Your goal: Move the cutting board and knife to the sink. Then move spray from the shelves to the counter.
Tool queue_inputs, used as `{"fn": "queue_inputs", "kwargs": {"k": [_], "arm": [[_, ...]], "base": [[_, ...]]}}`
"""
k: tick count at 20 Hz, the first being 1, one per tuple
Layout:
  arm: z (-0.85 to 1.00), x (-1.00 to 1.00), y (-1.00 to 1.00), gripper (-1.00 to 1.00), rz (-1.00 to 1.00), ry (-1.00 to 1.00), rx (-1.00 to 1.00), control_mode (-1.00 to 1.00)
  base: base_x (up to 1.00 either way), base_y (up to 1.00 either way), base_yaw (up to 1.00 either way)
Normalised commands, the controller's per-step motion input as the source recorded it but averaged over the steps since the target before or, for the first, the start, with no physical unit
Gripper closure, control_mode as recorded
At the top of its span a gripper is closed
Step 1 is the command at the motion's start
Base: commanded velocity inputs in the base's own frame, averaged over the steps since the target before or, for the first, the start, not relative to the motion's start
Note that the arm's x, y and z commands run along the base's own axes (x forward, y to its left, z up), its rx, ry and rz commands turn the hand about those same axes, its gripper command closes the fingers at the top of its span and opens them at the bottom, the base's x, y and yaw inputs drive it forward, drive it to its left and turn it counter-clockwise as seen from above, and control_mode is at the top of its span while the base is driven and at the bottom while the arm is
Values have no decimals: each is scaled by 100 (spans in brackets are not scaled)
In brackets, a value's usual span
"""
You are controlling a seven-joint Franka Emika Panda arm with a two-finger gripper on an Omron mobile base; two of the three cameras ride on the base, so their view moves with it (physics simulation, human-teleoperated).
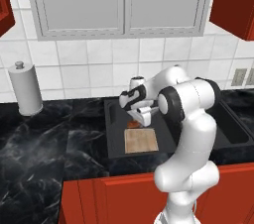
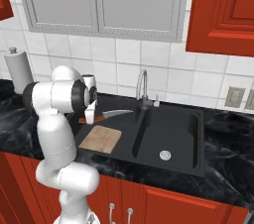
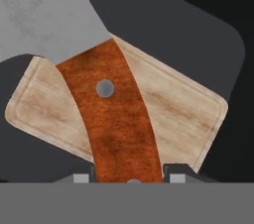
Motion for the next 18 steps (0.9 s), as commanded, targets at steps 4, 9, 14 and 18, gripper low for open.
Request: {"fn": "queue_inputs", "kwargs": {"k": [4, 9, 14, 18], "arm": [[-40, 36, 0, 100, -18, 0, 0, -100], [-43, 30, 2, 100, -13, 0, 0, -100], [-41, 32, 12, 100, -2, 0, -2, -100], [-38, 36, 6, 100, 0, 0, -1, -100]], "base": [[0, 0, 0], [0, 0, 0], [0, 0, 0], [0, 0, 0]]}}
